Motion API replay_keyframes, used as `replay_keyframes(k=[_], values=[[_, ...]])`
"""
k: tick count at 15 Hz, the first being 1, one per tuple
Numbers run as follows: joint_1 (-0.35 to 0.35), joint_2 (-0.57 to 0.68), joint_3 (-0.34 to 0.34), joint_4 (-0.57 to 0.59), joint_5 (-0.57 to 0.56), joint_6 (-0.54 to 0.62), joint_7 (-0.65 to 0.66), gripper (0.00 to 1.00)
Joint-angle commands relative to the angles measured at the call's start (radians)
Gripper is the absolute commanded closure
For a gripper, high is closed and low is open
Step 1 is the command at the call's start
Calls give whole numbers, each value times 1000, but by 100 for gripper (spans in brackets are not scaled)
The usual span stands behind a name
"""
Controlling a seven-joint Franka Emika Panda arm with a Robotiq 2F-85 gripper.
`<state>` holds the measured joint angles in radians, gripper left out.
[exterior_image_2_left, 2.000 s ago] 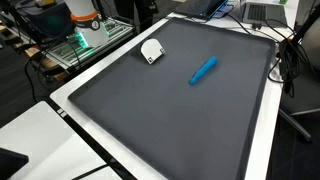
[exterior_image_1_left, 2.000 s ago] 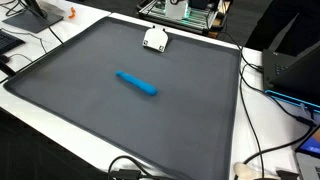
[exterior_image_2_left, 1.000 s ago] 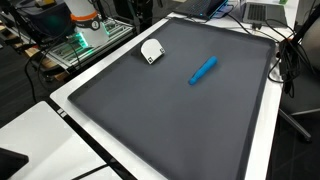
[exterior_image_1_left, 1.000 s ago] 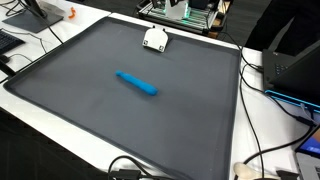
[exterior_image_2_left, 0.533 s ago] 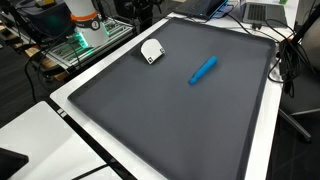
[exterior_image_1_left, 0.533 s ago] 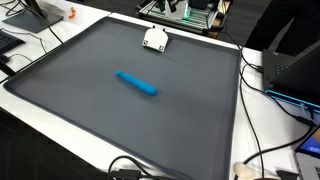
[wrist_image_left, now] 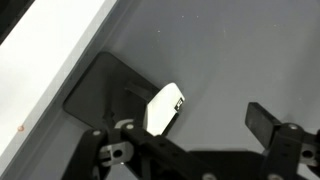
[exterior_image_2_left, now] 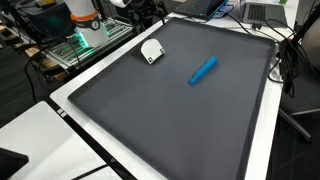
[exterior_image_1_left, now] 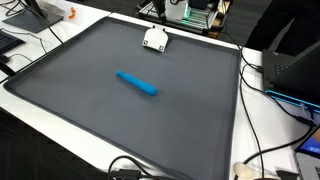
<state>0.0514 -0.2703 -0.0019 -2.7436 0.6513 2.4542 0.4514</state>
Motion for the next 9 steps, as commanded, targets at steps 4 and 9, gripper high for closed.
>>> replay_keyframes(k=[4, 9], values=[[-17, 23, 20, 3, 4, 11, 25, 0], [-44, 56, 37, -7, 1, 19, 225, 0]])
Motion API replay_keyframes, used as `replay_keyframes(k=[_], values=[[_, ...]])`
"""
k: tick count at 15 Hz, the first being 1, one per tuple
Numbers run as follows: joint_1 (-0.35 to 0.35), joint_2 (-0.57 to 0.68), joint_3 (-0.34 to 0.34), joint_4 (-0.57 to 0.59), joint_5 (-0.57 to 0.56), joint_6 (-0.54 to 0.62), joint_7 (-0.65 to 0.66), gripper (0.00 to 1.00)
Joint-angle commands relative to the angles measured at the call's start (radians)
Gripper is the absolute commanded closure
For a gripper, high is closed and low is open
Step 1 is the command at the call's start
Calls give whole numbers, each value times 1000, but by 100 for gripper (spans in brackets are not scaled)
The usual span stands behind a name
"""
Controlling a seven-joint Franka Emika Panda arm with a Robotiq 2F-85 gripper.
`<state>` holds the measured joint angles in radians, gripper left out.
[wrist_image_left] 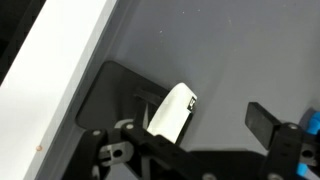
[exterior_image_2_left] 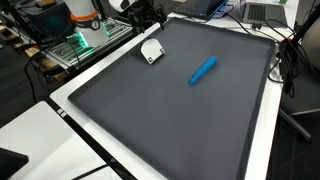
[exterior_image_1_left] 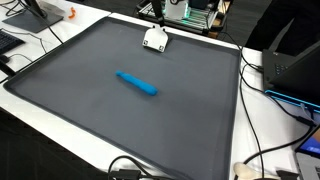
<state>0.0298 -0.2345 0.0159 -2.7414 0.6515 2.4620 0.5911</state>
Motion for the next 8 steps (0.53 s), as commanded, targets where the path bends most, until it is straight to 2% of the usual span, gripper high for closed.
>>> replay_keyframes(k=[1, 8], values=[[-24, 36, 19, 0, 0, 15, 107, 0], [-20, 100, 21, -2, -5, 102, 177, 0]])
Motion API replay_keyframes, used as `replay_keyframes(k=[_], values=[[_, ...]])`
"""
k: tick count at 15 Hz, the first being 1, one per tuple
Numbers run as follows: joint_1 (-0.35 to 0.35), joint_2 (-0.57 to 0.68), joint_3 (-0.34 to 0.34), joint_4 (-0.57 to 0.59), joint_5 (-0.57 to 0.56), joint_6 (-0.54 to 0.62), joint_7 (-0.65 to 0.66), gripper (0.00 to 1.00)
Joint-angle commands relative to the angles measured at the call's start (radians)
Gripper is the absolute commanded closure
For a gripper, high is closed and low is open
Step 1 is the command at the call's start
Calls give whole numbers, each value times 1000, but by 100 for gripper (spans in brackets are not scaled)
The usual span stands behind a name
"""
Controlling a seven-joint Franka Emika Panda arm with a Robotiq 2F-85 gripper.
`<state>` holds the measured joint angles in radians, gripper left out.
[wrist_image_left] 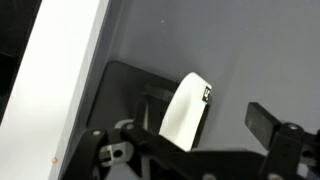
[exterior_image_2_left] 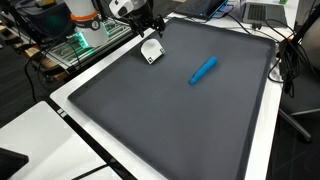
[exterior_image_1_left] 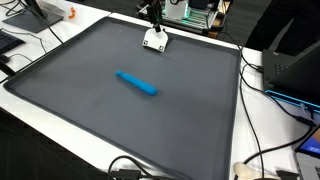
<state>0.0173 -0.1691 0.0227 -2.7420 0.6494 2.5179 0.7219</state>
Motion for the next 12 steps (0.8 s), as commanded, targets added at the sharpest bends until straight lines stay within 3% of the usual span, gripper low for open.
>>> replay_keyframes(k=[1, 12], values=[[-5, 45, 15, -2, -2, 65, 54, 0], [11, 87, 12, -5, 56, 112, 90, 0]])
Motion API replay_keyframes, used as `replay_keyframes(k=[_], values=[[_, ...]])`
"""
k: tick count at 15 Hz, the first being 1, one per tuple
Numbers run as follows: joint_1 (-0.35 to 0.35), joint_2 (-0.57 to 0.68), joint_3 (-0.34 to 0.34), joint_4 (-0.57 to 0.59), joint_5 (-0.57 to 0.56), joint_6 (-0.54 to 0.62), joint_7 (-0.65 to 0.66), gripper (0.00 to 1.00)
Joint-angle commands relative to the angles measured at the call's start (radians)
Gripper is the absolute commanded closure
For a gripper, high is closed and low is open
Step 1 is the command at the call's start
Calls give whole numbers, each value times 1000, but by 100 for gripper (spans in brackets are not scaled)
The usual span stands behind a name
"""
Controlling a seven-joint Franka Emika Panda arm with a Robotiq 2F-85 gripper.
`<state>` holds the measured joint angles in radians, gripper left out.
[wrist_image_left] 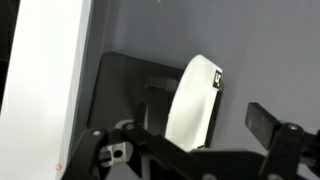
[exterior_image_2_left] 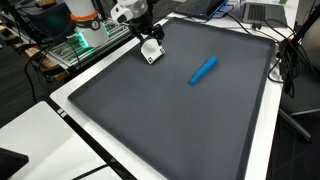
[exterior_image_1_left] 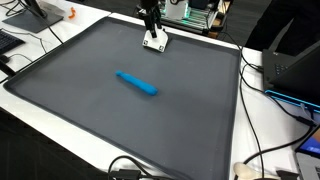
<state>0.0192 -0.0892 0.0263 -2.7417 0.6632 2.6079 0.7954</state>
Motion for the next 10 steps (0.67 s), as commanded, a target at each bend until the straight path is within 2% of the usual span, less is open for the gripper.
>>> replay_keyframes(k=[1, 3, 6, 7, 9, 10], values=[[10, 7, 9, -6, 49, 23, 19, 0], [13, 7, 12, -6, 63, 25, 21, 0], [17, 4, 15, -9, 78, 33, 17, 20], [18, 4, 16, -9, 80, 36, 16, 20], [17, 7, 18, -8, 79, 46, 18, 28], [16, 11, 20, -8, 69, 57, 26, 21]])
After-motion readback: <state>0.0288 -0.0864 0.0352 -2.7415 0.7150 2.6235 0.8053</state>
